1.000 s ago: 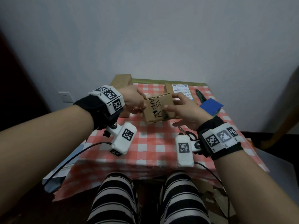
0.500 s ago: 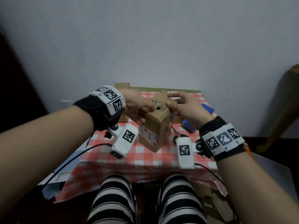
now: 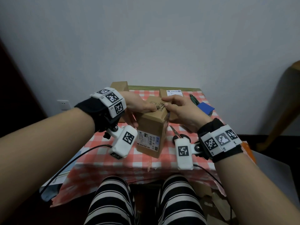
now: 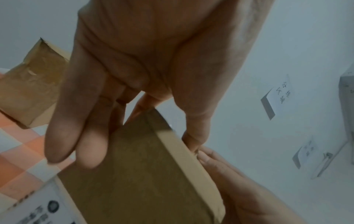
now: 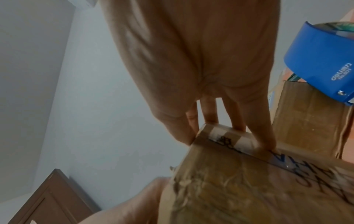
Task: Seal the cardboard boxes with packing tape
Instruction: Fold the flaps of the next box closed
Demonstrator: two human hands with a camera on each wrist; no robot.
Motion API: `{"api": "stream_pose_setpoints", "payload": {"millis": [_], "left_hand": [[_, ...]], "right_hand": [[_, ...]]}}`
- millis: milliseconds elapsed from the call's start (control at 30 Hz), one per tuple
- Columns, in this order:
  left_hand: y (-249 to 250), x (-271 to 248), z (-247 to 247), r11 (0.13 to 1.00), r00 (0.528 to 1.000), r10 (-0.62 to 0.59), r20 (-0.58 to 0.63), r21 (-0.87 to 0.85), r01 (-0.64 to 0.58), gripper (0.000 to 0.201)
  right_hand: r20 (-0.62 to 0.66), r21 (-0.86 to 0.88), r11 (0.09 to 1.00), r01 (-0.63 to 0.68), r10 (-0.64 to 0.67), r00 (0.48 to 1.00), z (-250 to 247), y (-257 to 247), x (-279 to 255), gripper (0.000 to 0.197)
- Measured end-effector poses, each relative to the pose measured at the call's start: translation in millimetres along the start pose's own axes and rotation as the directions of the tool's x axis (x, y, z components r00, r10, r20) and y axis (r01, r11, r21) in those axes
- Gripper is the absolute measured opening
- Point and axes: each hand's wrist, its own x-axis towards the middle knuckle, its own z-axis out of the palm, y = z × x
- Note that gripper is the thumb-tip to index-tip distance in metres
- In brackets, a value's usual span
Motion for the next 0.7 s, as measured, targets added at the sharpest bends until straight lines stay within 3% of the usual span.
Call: {"api": "stream_pose_setpoints", "payload": {"millis": [400, 700], "left_hand": [[-1.4, 3.7, -7.1, 0.999, 0.995, 0.036, 0.09, 0.027, -0.038, 0.073], [4.0, 7.3, -7.9, 0.986, 0.996, 0.016, 0.092, 0.164, -0.031, 0.117]], "right_hand": [[-0.027, 0.008, 1.0, -0.024, 0.024, 0.999, -0.4, -0.3, 1.9, 0.025], [0.004, 0.016, 0.999, -0.03, 0.03, 1.0, 1.2, -2.9, -0.9, 0.027]]}}
